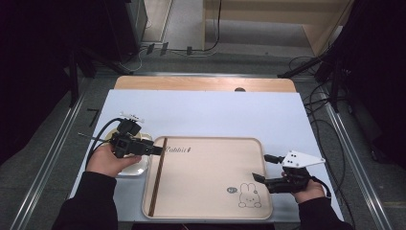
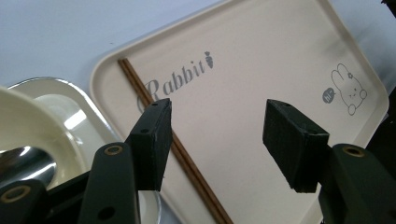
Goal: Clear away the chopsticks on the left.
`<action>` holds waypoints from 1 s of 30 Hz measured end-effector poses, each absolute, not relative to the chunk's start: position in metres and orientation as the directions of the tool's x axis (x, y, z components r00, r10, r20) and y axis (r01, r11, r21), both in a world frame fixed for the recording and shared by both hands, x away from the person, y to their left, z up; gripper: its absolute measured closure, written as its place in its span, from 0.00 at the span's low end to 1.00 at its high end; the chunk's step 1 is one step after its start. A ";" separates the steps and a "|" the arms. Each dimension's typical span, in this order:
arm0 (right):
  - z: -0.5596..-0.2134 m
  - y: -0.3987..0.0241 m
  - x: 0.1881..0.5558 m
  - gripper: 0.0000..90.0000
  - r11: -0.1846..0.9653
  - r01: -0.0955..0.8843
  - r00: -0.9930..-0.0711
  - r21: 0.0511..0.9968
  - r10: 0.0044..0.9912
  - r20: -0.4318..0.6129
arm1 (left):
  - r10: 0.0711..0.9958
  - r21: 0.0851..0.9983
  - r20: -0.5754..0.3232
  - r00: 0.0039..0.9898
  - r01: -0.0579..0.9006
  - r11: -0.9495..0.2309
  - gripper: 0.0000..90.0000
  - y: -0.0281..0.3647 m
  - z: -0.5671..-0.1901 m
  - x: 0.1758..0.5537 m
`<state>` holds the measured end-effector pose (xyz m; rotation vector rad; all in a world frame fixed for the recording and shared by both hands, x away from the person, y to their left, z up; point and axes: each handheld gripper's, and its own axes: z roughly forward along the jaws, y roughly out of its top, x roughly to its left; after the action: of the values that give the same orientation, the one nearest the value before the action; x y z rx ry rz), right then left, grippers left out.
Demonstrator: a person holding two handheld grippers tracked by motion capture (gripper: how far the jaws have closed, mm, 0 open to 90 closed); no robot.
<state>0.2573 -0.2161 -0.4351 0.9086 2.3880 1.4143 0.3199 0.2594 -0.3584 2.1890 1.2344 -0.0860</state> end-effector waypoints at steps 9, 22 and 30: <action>-0.436 -0.217 0.259 0.25 0.338 0.399 -0.780 0.852 0.614 0.122 | 0.761 0.515 -0.334 0.556 0.784 -0.347 0.40 0.279 -0.352 0.319; -0.436 -0.220 0.257 0.25 0.339 0.404 -0.779 0.850 0.615 0.125 | 0.759 0.554 -0.325 0.565 0.764 -0.332 0.34 0.305 -0.347 0.313; -0.437 -0.225 0.259 0.25 0.320 0.418 -0.763 0.850 0.631 0.138 | 0.766 0.536 -0.323 0.556 0.774 -0.336 0.36 0.324 -0.345 0.312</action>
<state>0.2585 -0.2252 -0.4366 0.9582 2.3653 1.4207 0.3120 0.3236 -0.3452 2.1353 1.2314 -0.0170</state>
